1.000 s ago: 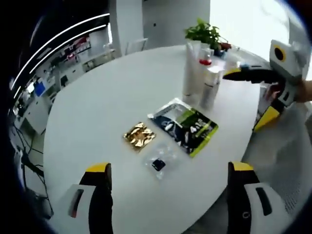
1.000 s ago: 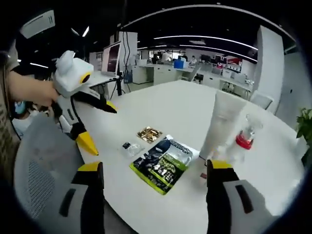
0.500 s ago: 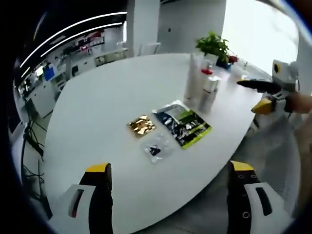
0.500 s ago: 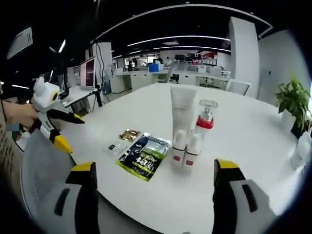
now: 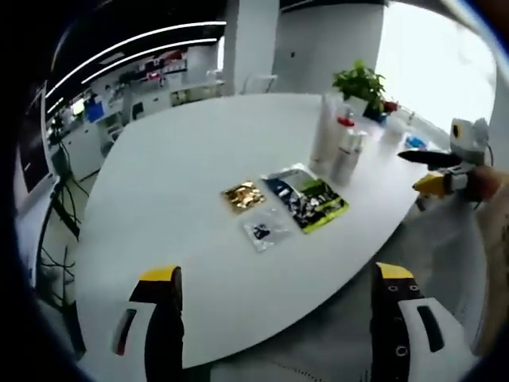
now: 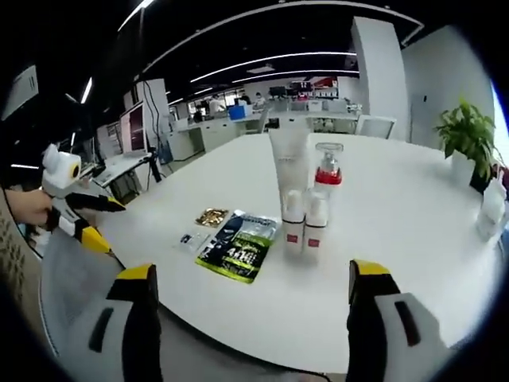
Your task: Arrange the skincare products in the storage area until every visible bottle or jar stands upright without overlapping.
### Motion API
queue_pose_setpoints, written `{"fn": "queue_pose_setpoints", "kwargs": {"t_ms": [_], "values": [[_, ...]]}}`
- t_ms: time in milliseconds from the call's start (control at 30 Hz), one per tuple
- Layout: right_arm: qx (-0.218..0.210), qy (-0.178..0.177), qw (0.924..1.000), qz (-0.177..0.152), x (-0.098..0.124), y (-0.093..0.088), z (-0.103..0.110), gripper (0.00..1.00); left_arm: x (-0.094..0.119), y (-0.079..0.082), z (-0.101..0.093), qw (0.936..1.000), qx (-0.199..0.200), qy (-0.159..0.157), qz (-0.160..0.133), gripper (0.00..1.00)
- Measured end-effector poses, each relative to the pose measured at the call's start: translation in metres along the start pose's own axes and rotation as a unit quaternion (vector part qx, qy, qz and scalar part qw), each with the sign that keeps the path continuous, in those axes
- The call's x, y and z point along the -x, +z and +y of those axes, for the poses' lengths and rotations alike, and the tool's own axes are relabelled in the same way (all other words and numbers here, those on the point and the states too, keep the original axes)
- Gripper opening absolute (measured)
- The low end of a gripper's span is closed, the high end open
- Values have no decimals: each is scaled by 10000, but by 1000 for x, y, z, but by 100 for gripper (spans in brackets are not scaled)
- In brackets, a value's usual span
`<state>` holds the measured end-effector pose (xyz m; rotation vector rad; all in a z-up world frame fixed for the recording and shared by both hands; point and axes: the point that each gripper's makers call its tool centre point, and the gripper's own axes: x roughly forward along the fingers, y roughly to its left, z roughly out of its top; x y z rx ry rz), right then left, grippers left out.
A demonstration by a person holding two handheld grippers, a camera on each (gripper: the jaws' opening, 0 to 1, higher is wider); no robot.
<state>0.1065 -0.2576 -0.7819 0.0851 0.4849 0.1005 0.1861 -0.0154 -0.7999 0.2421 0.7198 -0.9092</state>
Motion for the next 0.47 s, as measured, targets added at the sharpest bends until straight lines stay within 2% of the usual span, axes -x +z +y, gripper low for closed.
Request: {"fn": "queue_pose_setpoints", "kwargs": {"t_ms": [300, 467], "values": [[147, 134, 9997, 134, -3, -4, 8, 98, -4, -2, 4, 10000, -1, 22, 79, 97], [95, 83, 9998, 161, -3, -5, 3, 99, -5, -4, 5, 9999, 9, 36, 94, 97]]}}
